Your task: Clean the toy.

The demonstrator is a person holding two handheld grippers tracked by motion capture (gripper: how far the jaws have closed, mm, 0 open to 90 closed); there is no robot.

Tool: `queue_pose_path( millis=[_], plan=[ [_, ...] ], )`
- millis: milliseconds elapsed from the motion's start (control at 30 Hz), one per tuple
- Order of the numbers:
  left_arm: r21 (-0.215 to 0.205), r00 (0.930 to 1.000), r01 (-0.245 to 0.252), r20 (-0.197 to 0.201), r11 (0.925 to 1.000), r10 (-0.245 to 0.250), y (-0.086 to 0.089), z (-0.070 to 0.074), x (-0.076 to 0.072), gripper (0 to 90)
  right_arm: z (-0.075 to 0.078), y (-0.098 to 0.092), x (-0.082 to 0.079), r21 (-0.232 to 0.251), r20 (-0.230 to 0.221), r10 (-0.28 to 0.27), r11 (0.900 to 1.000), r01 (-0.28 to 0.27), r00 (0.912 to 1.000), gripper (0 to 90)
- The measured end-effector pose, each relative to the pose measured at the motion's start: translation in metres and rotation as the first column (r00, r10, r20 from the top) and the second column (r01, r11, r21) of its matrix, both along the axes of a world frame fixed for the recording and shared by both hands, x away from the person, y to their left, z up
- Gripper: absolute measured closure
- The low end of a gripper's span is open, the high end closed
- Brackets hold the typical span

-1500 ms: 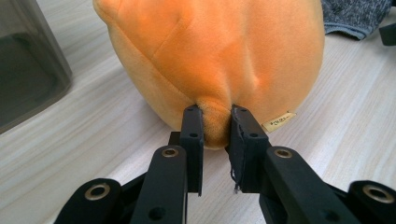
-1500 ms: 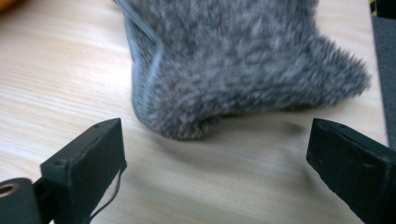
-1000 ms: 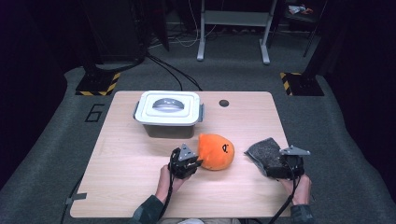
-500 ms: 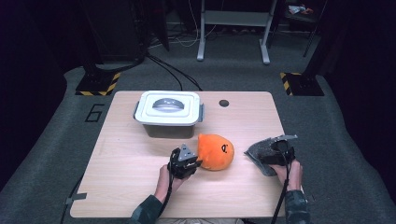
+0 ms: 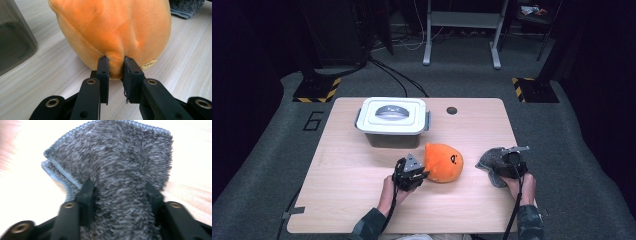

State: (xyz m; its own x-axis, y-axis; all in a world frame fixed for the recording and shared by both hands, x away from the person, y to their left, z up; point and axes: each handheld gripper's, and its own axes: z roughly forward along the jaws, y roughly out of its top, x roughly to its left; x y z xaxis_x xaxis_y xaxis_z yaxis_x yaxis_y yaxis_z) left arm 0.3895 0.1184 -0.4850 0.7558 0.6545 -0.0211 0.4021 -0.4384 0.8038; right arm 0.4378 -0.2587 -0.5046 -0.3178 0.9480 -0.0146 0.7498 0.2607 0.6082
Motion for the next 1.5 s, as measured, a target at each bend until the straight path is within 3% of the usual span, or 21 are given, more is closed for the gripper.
queue_pose_path(
  millis=[200,400,533,900,1100,1500],
  plan=[
    [-0.005,0.9999,0.008,0.007,1.0000,-0.008,-0.004,0.001,0.000,76.4,0.000,0.003,-0.004,0.001,0.022,-0.009,1.000,0.009,0.9997,67.8],
    [-0.005,0.9998,0.014,0.014,0.9999,-0.014,-0.004,0.001,0.000,76.5,0.002,-0.002,-0.012,0.097,0.038,-0.026,0.995,0.022,0.9990,69.8],
    [0.000,0.9995,0.019,0.025,0.9998,-0.019,-0.005,0.002,0.000,76.6,0.007,-0.005,-0.018,0.108,0.070,0.001,0.994,-0.008,0.9975,69.9],
    [0.016,0.9986,0.032,0.042,0.9994,-0.032,-0.008,0.005,0.001,76.9,0.035,0.004,-0.026,0.186,0.120,0.031,0.981,-0.053,0.9923,69.9],
    [0.018,0.9979,0.047,0.044,0.9987,-0.048,-0.011,0.009,0.002,77.2,0.050,0.011,-0.029,0.198,0.147,0.058,0.976,-0.087,0.9874,69.9],
    [0.034,0.9964,0.058,0.060,0.9977,-0.060,-0.018,0.012,0.002,77.3,0.082,0.033,-0.029,0.242,0.211,0.134,0.953,-0.184,0.9684,69.8]
  ],
)
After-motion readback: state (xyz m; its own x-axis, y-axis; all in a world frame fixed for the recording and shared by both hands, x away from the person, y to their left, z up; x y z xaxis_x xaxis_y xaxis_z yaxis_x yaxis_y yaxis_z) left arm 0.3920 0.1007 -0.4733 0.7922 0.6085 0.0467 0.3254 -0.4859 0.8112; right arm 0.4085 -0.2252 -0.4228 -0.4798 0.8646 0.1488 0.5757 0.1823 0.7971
